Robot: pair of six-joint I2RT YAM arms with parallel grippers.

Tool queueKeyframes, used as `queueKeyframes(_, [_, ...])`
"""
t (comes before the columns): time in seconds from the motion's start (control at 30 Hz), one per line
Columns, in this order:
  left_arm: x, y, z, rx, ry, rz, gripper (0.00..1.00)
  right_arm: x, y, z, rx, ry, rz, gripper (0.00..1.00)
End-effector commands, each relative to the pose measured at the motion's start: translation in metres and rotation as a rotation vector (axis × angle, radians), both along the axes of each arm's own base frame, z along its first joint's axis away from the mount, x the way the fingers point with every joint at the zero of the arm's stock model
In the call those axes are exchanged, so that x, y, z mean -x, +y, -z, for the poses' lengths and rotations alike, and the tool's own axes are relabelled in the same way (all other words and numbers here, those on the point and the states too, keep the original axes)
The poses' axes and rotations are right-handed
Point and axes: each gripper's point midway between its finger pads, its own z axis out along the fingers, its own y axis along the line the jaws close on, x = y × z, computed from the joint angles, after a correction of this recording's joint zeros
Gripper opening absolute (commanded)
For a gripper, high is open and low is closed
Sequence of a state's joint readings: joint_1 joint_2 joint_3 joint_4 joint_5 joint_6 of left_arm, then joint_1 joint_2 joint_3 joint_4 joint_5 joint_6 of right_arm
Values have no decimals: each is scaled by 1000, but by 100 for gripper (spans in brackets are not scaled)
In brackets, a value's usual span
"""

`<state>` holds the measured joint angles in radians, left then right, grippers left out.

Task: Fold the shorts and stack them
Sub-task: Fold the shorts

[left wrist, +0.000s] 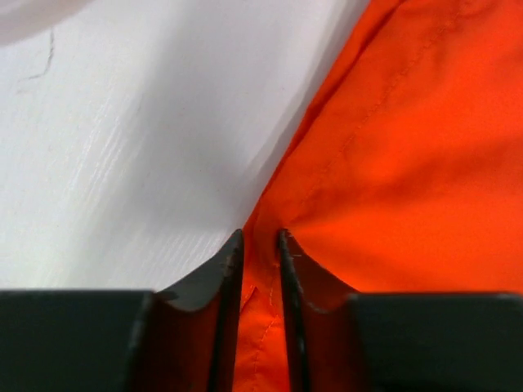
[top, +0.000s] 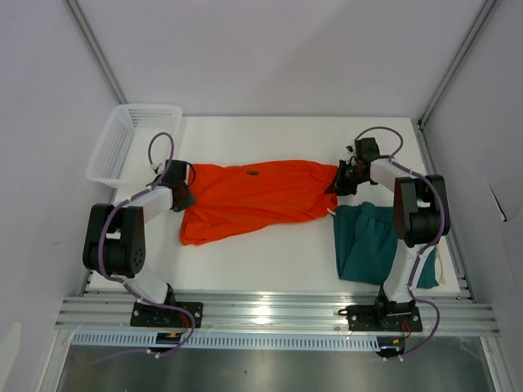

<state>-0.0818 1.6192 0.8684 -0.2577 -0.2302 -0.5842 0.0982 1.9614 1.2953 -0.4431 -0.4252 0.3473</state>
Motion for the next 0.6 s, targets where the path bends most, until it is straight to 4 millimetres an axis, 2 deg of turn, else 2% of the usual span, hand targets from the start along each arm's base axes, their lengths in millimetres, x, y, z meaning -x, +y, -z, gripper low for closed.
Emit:
queueKeyframes(0.0, [-9, 11, -17, -25, -43, -53, 29, -2, -2, -3, 25, -14, 7, 2])
queueKeyframes(0.03, [-9, 9, -18, -10, -53, -54, 43, -1, -2, -4, 28, -14, 6, 3])
queueKeyframes(0.13, [-7, 3, -30, 30, -113, -53, 57, -3, -1, -9, 32, -27, 6, 5])
queueKeyframes(0.27, [-4, -7, -54, 57, -174, -35, 60, -4, -1, -21, 50, -40, 6, 1])
queueKeyframes(0.37, [0, -28, -73, 72, -214, 9, 60, -5, 0, -34, 59, -55, 6, 0])
queueKeyframes(0.53, [7, -89, -94, 191, -291, 130, 58, -4, 7, -50, 73, -86, 0, 0])
queueKeyframes(0.57, [4, -102, -106, 236, -352, 161, 57, -2, 8, -50, 73, -83, 3, 0])
